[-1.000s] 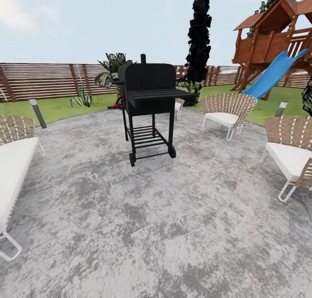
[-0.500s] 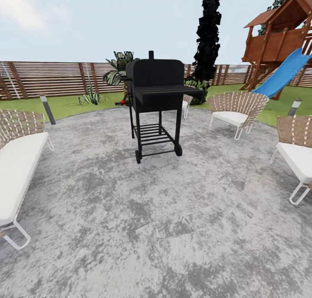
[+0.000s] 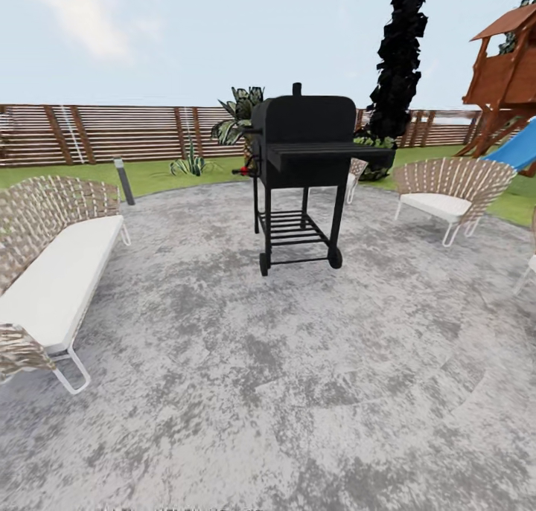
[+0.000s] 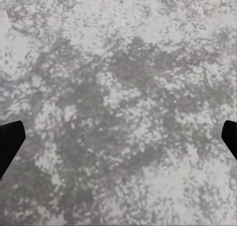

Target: Pick up the pesticide atomizer in the garden and spray insectifuge to fully cover both potted plants in the garden.

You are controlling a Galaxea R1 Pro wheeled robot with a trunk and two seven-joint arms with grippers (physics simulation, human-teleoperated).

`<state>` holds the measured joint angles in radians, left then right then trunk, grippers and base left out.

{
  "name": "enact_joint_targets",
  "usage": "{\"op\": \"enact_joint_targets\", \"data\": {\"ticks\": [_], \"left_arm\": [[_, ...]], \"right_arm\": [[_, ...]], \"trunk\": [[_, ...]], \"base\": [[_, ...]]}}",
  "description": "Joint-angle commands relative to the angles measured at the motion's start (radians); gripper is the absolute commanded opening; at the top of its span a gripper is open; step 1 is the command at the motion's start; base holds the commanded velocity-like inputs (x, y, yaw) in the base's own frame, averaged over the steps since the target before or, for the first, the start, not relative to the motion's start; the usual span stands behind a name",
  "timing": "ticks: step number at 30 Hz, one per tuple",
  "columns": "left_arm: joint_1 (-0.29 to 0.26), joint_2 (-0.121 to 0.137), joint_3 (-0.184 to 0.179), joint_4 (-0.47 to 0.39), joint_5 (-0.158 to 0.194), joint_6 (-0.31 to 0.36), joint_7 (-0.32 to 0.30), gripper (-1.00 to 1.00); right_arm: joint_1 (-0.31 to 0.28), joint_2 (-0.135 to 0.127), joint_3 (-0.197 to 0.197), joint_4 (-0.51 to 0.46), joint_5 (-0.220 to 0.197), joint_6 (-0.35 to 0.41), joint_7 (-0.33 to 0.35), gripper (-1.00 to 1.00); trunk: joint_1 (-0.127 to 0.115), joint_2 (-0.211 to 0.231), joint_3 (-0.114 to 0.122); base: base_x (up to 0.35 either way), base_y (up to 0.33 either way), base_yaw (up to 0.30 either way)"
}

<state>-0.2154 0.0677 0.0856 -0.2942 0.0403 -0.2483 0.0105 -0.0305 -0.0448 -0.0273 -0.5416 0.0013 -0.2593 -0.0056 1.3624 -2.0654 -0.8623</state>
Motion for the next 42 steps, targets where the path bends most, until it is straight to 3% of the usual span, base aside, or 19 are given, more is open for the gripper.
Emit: {"op": "enact_joint_targets", "data": {"ticks": [1, 42], "left_arm": [[-0.001, 0.000, 0.000, 0.001, 0.004, -0.003, 0.000, 1.00], [-0.001, 0.000, 0.000, 0.001, 0.004, -0.003, 0.000, 1.00]], "right_arm": [[0.000, 0.000, -0.001, 0.000, 0.000, -0.003, -0.001, 1.00], [0.000, 0.000, -0.001, 0.005, 0.001, -0.003, -0.001, 1.00]], "trunk": [[0.004, -0.008, -0.004], [0.161, -0.295, -0.133]], "base": [[0.000, 0.000, 0.276], [0.000, 0.000, 0.276]]}}
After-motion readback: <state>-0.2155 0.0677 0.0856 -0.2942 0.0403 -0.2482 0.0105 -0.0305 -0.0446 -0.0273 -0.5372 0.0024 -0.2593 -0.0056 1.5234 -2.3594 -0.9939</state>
